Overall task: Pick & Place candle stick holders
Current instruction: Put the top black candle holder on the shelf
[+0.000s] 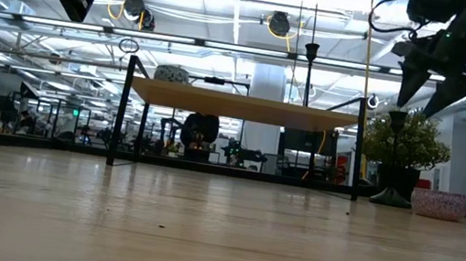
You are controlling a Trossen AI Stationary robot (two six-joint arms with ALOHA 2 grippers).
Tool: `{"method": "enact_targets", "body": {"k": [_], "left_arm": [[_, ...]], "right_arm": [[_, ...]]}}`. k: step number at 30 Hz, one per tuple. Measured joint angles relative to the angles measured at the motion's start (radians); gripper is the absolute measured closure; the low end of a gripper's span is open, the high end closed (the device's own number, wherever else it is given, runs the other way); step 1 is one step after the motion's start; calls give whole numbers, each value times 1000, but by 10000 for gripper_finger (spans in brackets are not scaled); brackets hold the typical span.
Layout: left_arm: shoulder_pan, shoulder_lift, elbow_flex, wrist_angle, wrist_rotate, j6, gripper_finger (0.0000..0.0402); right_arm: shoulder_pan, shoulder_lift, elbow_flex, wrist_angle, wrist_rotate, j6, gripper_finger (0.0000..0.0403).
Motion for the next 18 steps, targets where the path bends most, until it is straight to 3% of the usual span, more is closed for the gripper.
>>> {"method": "enact_targets", "body": {"k": [11, 18], "left_arm": [[0, 0, 0, 0, 0, 1, 238], [0, 0, 0, 0, 1, -3, 238]], "right_arm": [[0, 77, 1, 39, 9, -1, 124], [0, 84, 1, 39, 1, -1, 162]]}}
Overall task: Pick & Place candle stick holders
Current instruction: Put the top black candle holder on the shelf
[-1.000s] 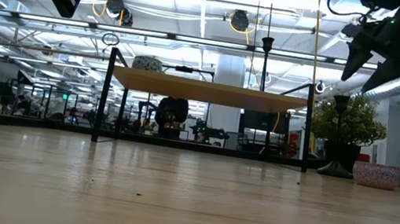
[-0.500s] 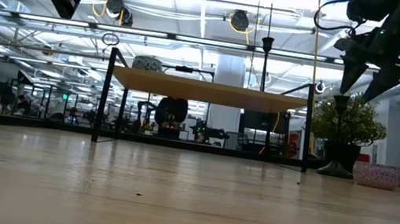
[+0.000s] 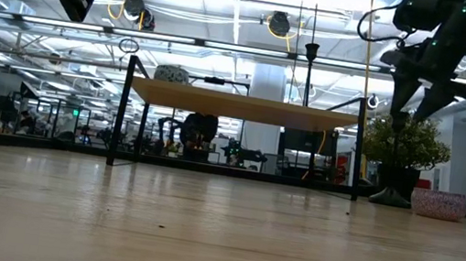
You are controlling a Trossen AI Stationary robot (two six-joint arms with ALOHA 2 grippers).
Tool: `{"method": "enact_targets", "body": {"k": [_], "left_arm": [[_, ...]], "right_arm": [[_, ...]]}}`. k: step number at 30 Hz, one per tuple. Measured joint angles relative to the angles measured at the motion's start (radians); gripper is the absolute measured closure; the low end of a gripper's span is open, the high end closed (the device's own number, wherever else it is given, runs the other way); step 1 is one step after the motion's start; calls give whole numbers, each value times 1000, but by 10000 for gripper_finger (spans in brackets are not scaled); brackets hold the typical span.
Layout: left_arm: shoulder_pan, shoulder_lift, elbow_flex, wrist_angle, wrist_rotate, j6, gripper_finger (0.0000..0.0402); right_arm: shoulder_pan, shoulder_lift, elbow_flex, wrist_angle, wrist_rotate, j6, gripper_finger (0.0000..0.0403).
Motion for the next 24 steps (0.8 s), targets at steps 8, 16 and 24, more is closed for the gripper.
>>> {"method": "enact_targets", "body": {"k": [8, 16, 24], "left_arm": [[0, 0, 0, 0, 0, 1, 238], [0, 0, 0, -6, 1, 6, 238], [0, 0, 0, -28, 3, -26, 238]], "right_arm": [[0, -63, 0, 35, -1, 7, 183], [-21, -63, 0, 28, 1, 36, 188], [-27, -24, 0, -8, 1, 39, 197]]}}
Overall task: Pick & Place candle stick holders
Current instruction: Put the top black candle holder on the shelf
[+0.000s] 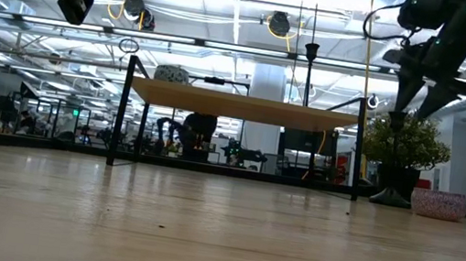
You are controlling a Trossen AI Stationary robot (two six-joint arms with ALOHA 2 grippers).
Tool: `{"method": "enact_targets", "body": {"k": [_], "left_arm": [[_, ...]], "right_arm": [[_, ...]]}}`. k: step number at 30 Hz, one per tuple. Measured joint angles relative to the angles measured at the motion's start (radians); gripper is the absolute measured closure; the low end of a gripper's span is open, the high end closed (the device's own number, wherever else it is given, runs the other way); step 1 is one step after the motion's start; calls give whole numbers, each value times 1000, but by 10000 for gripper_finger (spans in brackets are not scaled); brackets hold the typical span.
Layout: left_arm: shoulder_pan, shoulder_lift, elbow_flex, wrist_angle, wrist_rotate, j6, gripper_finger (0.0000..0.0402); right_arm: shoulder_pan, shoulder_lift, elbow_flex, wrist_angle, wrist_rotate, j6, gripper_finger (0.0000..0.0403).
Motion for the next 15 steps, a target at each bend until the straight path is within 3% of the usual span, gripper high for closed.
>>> {"method": "enact_targets", "body": {"k": [8, 15], "left_arm": [[0, 0, 0, -2, 19, 0, 238], [0, 0, 0, -2, 19, 4, 238]], "right_arm": [[0, 28, 0, -17, 6, 13, 213], [0, 81, 2, 3, 26, 4, 252]]}}
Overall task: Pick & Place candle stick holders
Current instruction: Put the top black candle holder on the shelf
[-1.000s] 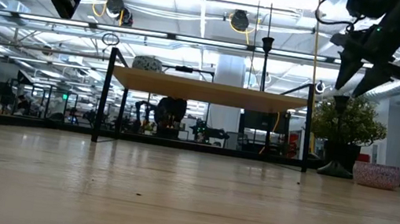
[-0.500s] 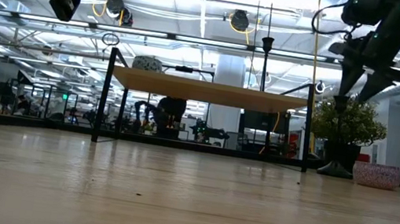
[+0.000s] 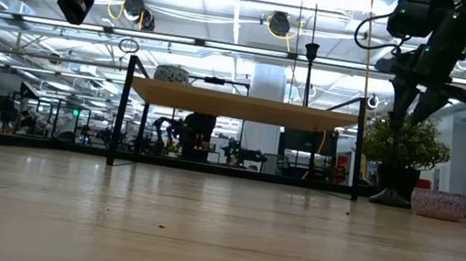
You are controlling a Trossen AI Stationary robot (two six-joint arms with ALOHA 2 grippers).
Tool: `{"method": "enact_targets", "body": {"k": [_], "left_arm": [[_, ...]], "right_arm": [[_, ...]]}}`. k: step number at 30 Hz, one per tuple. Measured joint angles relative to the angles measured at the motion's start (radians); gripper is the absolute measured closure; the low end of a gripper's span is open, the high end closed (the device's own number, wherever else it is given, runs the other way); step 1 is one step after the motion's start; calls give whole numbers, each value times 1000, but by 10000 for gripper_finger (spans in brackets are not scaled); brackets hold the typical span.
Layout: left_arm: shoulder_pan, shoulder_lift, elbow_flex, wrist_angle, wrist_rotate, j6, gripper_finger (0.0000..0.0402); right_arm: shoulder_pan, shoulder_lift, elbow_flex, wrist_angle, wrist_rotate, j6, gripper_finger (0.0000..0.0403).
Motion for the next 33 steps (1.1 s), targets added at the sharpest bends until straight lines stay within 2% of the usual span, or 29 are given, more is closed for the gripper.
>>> {"method": "enact_targets", "body": {"k": [5, 12, 23, 29, 33], "left_arm": [[0, 0, 0, 0, 0, -1, 238], [0, 0, 0, 0, 0, 3, 238], [0, 0, 0, 0, -1, 10, 238], [0, 0, 0, 1, -2, 7, 238], [0, 0, 0, 2, -4, 1, 238]], "right_arm": [[1, 25, 1, 19, -2, 2, 297], [1, 26, 0, 25, -11, -9, 385], [2, 4, -3, 32, -11, -25, 393], [1, -49, -7, 21, 10, -24, 399], [2, -92, -6, 29, -19, -11, 401]]}}
